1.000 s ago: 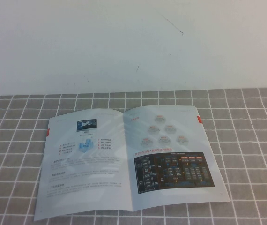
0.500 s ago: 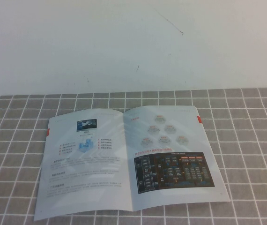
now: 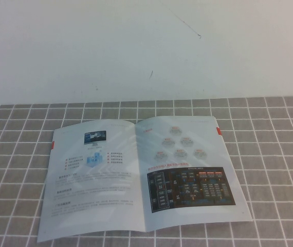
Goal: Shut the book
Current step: 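Close the open booklet and leave it lying on the table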
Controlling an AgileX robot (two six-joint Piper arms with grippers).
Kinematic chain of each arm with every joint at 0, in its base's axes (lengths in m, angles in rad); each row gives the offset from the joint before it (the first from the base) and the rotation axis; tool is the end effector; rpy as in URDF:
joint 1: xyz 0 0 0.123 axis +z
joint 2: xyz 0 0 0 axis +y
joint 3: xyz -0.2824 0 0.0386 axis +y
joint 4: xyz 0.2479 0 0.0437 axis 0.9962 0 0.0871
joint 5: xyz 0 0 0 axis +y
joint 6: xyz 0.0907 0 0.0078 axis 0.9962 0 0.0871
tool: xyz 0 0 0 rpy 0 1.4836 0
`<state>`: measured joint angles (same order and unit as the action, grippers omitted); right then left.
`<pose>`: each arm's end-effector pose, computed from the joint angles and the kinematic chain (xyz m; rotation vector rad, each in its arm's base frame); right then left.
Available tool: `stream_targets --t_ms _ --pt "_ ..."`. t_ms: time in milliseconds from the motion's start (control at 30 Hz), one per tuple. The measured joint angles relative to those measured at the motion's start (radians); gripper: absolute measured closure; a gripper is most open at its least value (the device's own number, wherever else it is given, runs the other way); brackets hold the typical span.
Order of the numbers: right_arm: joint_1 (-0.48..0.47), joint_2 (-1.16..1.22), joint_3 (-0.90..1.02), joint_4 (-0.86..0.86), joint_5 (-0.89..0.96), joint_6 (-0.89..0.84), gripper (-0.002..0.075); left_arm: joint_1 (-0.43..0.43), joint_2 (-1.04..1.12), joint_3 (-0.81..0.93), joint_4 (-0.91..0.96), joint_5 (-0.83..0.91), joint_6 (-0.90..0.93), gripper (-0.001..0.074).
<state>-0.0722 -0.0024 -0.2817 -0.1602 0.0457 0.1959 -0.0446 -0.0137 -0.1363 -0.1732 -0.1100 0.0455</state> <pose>0.0294 -0.0028 0.3014 0.0735 1.2425 -0.0361 0.0414 -0.0001 0.2687 -0.0668 1.2246 -0.1377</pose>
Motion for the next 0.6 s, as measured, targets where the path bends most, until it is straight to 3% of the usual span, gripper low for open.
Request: stream_targets --t_ms 300,433,600 --pt "0.0 0.215 -0.221 0.017 0.263 -0.055 0.0728 0.0 0.155 -0.223 0.0 0.319 0.006 0.0738" --pt "0.0 0.351 -0.301 0.146 0.352 -0.252 0.0728 0.0 0.291 -0.322 0.0 0.459 0.025 0.0738" --pt "0.0 0.522 -0.366 0.494 0.497 -0.618 0.0729 0.0 0.493 -0.436 -0.015 0.643 0.062 0.0738"
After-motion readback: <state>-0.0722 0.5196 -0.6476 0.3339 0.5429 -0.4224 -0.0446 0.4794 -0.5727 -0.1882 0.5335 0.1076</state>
